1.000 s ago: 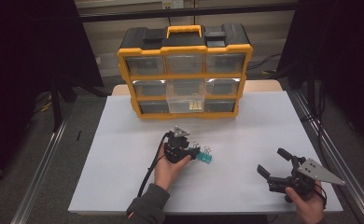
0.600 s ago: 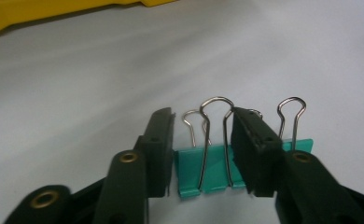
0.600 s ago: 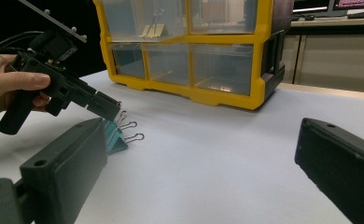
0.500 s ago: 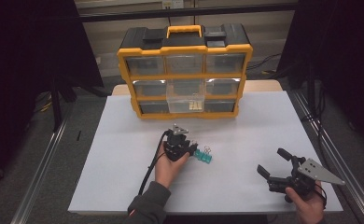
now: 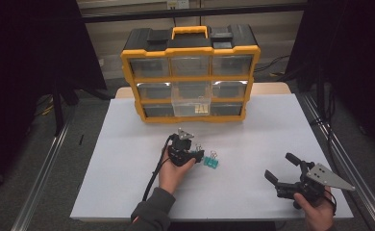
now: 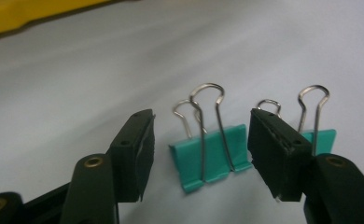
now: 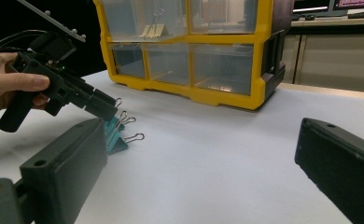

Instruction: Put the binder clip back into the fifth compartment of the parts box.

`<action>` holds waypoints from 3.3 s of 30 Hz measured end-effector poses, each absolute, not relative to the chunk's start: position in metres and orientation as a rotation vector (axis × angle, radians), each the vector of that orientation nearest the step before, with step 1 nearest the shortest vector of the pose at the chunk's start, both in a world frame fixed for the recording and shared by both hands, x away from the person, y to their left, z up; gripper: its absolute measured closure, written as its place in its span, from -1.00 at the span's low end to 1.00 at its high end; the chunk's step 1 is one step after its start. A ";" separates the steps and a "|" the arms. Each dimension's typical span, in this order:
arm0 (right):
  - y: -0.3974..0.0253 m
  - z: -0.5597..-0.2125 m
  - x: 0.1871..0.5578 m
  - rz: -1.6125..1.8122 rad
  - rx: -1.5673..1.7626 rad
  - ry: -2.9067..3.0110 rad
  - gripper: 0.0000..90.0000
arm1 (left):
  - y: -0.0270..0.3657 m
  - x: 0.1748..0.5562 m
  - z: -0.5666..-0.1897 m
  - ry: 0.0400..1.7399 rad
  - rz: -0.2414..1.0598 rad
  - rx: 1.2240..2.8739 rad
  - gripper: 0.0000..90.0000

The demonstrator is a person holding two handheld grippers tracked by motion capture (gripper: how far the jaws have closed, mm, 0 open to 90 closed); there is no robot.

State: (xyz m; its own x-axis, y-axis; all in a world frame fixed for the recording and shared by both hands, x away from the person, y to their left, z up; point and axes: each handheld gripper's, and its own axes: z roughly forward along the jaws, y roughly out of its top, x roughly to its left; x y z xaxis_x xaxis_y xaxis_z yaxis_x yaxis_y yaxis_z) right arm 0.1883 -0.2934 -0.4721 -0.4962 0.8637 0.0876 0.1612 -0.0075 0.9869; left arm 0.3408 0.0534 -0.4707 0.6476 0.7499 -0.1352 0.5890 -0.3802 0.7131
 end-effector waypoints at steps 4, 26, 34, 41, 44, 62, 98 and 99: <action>-0.293 -0.472 0.188 1.555 1.069 1.691 -0.95 | 0.050 0.341 -0.474 1.045 0.284 2.124 -0.11; -0.293 -0.472 0.188 1.553 1.067 1.684 -0.95 | 0.063 0.340 -0.459 1.010 0.228 2.064 0.12; -0.293 -0.472 0.188 1.555 1.063 1.691 -0.95 | 0.067 0.336 -0.435 0.955 0.234 1.990 0.11; -0.293 -0.472 0.188 1.554 1.067 1.684 -0.95 | 0.069 0.336 -0.418 0.910 0.237 1.936 0.11; -0.293 -0.472 0.188 1.560 1.065 1.685 -0.95 | 0.070 0.336 -0.412 0.902 0.236 1.920 0.11; -0.293 -0.472 0.188 1.555 1.064 1.688 -0.95 | 0.076 0.339 -0.372 0.857 0.255 1.811 0.11; -0.293 -0.472 0.189 1.562 1.064 1.681 -0.95 | 0.076 0.381 -0.320 0.917 0.427 1.674 0.11; -0.293 -0.472 0.189 1.562 1.064 1.681 -0.95 | 0.077 0.382 -0.320 0.917 0.430 1.677 0.11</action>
